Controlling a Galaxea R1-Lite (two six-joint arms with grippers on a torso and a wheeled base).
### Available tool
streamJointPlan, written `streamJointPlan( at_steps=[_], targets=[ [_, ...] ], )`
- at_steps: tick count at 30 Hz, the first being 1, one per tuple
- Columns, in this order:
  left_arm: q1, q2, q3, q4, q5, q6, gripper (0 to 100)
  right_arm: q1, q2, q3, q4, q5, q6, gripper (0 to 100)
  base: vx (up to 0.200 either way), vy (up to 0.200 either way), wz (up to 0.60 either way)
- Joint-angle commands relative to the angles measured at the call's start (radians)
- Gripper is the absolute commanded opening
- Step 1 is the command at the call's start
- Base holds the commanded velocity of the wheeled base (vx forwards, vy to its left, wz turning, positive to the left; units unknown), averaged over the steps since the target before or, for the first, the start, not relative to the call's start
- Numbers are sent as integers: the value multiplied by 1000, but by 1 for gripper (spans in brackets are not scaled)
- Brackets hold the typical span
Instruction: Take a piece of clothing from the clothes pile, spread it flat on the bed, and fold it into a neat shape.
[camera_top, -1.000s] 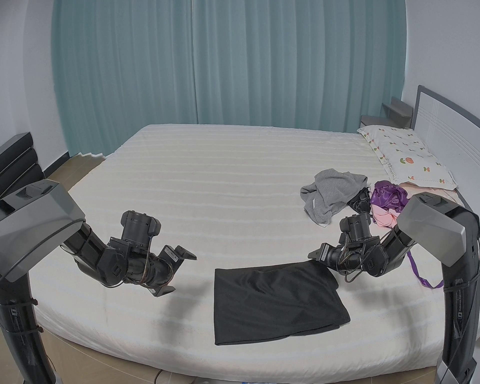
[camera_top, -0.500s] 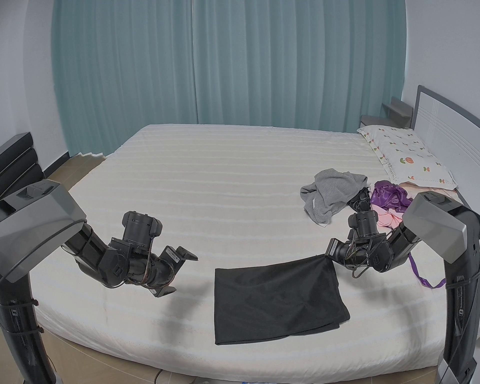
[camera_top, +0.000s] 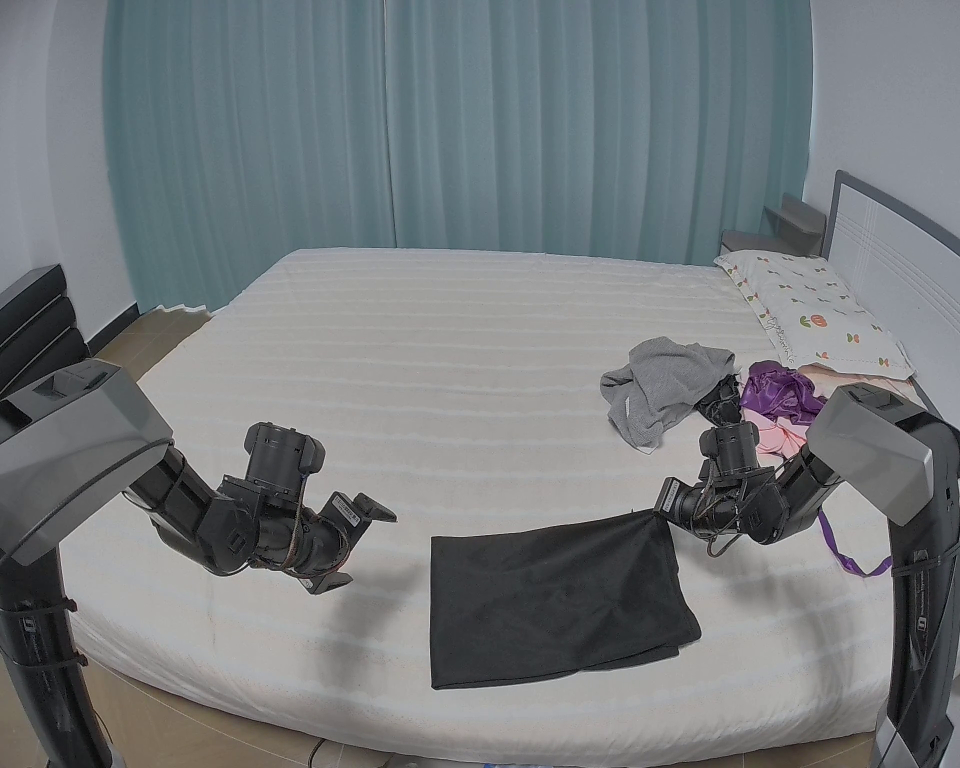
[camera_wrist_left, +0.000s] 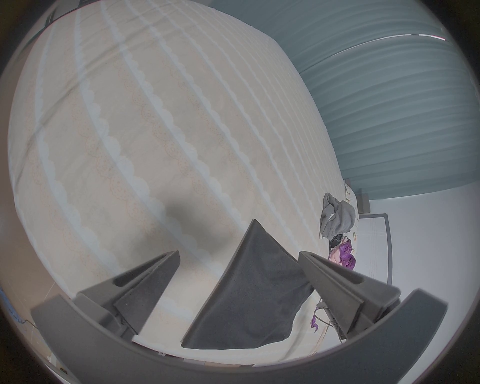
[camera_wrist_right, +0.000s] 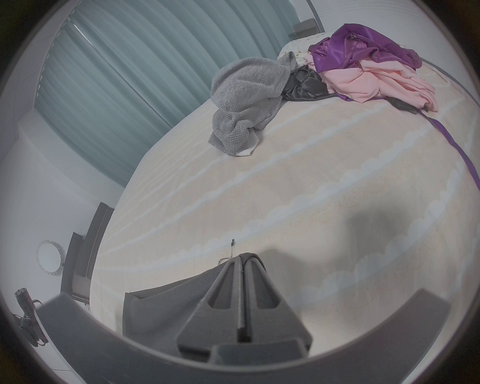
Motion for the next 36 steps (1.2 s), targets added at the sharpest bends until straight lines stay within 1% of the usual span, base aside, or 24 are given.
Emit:
streamJointPlan(
  at_steps=[1,6,10,11,16,18,19,20,21,25,26,27,28,29,30,31,36],
  targets=[
    [0,2,0,0,0,-1,100,-3,-4,6,0,0,0,0,0,0,0],
    [0,2,0,0,0,-1,100,-6,-6,-5,64,-2,-3,0,0,0,0],
    [0,2,0,0,0,-1,100,-6,-4,-5,69,-3,-9,0,0,0,0],
    [0,2,0,0,0,-1,100,-6,-4,-3,69,-3,-11,100,0,0,0],
    [0,2,0,0,0,-1,100,-8,-27,25,60,-2,-14,100,0,0,0],
    [0,2,0,1,0,-1,100,-8,-96,109,32,44,-15,100,0,0,0],
    [0,2,0,1,0,-1,100,-8,-118,149,-2,81,-18,100,0,0,0],
    [0,2,0,1,0,-1,100,-8,-128,175,-22,101,-24,100,0,0,0],
    [0,2,0,1,0,-1,100,-8,-151,239,-69,135,-44,100,0,0,0],
    [0,2,3,1,0,-2,100,-15,-187,450,-192,174,-141,100,0,0,0],
    [0,2,4,1,0,-1,100,-17,-193,491,-213,184,-159,100,0,0,0],
    [0,2,4,1,0,-2,100,-17,-193,497,-216,185,-161,100,0,0,0],
    [0,2,4,1,0,-1,100,-20,-205,577,-258,224,-181,100,0,0,0],
    [0,1,4,1,0,-2,100,-20,-213,615,-281,250,-186,100,0,0,0],
    [0,2,4,1,0,-1,100,-20,-214,620,-284,251,-186,100,0,0,0],
    [0,1,4,1,0,-2,100,-18,-222,674,-319,280,-189,100,0,0,0],
    [0,1,6,1,0,-2,100,-15,-211,746,-402,286,-198,100,0,0,0]
  ],
)
